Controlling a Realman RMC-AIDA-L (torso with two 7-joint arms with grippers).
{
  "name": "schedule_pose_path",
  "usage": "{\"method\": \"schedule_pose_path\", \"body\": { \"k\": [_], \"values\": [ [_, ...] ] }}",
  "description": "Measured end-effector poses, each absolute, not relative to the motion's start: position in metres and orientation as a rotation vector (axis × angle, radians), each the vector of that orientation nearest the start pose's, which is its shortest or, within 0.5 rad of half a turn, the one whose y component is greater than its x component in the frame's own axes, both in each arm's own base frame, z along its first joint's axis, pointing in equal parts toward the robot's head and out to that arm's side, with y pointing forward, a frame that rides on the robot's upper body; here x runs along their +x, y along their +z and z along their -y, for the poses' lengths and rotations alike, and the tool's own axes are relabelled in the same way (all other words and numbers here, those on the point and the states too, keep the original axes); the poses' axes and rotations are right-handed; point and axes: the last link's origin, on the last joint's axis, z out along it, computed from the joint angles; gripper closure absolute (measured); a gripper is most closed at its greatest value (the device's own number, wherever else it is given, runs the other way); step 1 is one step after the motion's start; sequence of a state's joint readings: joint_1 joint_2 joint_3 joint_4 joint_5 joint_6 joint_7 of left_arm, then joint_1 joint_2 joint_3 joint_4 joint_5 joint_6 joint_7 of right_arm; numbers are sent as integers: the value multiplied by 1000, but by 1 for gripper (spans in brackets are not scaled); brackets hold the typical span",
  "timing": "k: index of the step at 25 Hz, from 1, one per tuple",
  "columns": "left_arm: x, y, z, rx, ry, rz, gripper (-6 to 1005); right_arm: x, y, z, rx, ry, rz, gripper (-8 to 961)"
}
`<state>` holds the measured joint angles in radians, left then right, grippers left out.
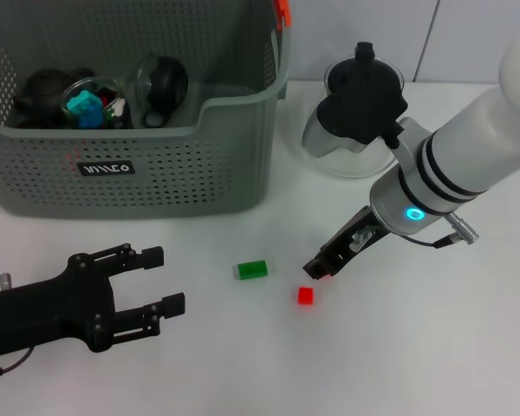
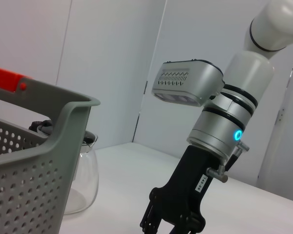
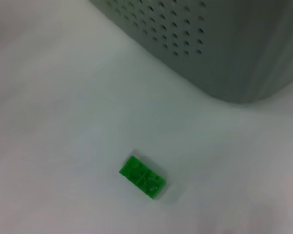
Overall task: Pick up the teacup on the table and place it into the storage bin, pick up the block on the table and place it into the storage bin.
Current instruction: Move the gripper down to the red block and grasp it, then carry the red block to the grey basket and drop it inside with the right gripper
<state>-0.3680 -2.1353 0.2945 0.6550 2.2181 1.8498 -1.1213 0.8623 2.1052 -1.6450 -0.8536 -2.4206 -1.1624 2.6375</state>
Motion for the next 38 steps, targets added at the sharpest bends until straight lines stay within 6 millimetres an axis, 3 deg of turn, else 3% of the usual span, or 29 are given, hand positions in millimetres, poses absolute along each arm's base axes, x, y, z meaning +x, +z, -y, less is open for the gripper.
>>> {"method": "schedule_pose_path", "body": {
  "k": [3, 28, 33, 38],
  "values": [
    [-308, 7, -244, -2638, -888, 608, 272, 154, -101, -378, -2680, -476, -890, 560],
    [-310, 7, -241, -2633, -887, 621, 275, 161, -105, -377, -2667, -488, -928, 586],
    [-311, 7, -241, -2628, -888, 624, 275, 161, -105, -376, -2673, -487, -939, 726],
    [-311, 7, -240, -2627, -888, 624, 276, 162, -104, -375, -2672, -487, -954, 779]
  ]
}}
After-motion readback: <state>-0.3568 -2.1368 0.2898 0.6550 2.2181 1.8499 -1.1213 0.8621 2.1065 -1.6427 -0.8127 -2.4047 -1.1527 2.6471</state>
